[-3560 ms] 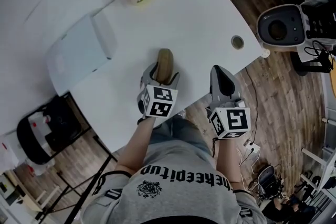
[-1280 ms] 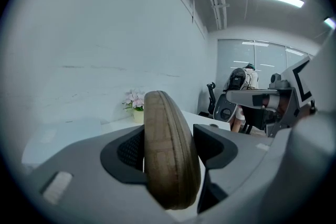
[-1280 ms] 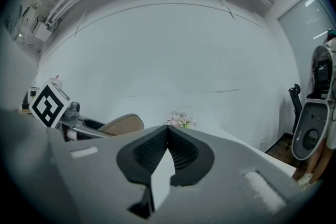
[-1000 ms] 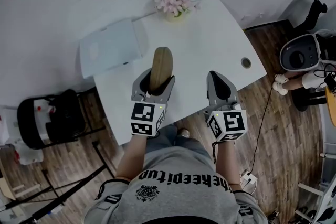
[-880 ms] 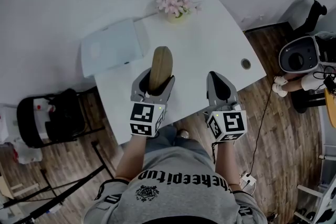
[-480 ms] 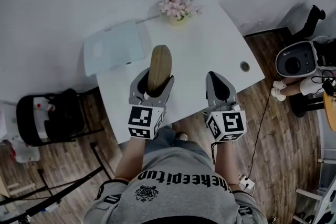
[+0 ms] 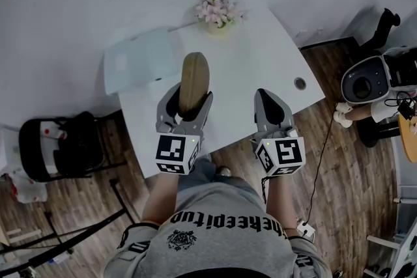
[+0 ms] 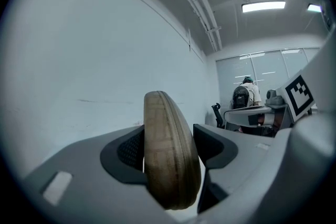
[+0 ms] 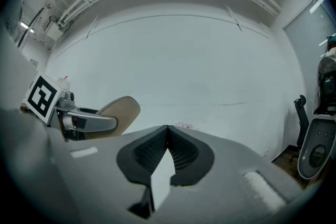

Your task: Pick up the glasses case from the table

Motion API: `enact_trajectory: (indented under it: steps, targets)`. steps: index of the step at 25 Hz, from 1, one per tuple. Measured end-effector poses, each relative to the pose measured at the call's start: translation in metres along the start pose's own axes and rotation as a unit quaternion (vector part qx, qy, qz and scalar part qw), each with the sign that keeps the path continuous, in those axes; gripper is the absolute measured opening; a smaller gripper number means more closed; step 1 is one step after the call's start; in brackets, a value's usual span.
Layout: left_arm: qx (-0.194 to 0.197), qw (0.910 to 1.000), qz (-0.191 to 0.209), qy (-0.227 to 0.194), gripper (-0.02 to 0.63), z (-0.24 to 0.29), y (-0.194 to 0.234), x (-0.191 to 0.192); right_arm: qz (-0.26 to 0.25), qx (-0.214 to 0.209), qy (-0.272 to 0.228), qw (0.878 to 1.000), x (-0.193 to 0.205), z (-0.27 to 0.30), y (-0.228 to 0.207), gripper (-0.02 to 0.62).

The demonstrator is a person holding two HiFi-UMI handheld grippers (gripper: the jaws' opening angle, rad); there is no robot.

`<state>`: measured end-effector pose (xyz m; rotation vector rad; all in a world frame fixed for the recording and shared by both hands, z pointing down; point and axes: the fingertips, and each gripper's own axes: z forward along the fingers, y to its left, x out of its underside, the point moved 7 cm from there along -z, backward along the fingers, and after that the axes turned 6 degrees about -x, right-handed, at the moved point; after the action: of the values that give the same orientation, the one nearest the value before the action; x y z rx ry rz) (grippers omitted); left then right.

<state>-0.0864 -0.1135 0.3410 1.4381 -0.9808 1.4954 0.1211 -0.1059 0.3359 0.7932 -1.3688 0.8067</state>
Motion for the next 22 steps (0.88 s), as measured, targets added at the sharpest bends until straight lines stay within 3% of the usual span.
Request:
enact_trajectory:
  steps: [22]
  targets:
    - [-0.002, 0.9992, 0.002, -0.039, 0.295, -0.012, -0.008, -0.017, -0.011, -0.006, -0.013, 1.0, -0.008, -0.012, 0.002, 0.002]
